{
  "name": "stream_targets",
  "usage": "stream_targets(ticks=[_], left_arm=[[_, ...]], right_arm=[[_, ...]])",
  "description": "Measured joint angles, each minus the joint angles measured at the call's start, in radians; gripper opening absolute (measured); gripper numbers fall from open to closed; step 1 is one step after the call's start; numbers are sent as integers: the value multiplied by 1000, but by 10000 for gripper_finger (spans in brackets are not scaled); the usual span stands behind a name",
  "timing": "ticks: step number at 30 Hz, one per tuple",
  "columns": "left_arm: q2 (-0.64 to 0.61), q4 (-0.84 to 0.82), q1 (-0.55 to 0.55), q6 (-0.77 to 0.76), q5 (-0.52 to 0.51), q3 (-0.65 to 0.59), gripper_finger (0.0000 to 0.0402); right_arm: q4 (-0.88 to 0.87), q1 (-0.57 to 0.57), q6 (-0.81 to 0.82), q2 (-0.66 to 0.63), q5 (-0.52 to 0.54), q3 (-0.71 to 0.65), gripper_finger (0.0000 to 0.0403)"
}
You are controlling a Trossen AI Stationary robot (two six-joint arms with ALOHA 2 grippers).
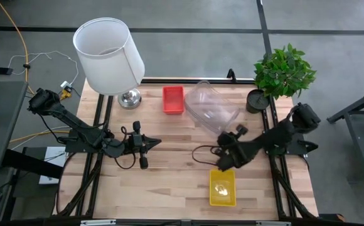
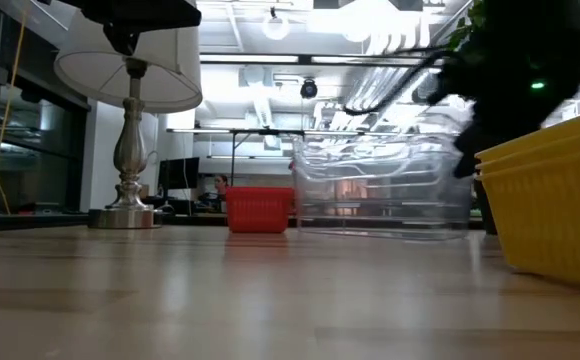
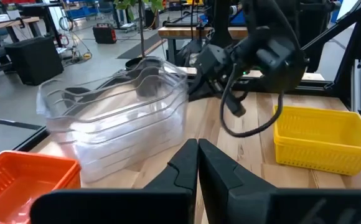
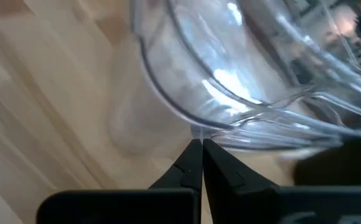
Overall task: Stack baskets by color
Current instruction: Move the stacked transparent bins to the top center of the table
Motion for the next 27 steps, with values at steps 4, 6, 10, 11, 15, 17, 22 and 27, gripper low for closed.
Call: stream_targets(ticks=[4,6,10,11,15,17,22,27], left_arm=[[0,0,0,0,0,0,1],[0,0,0,0,0,0,1],[0,0,0,0,0,0,1],[0,0,0,0,0,0,1],[0,0,0,0,0,0,1],[0,0,0,0,0,0,1],[0,0,0,0,0,0,1],[0,0,0,0,0,0,1]], right_arm=[[198,-73,-226,0,5,17,0],[284,-105,-328,0,4,26,0],[493,-163,-527,0,-9,38,0],[549,-177,-576,0,-17,38,0],[732,-237,-723,0,-68,38,0],[810,-272,-775,0,-109,38,0],[1003,-359,-897,0,-240,38,0],[1103,-458,-921,1,-346,38,0]])
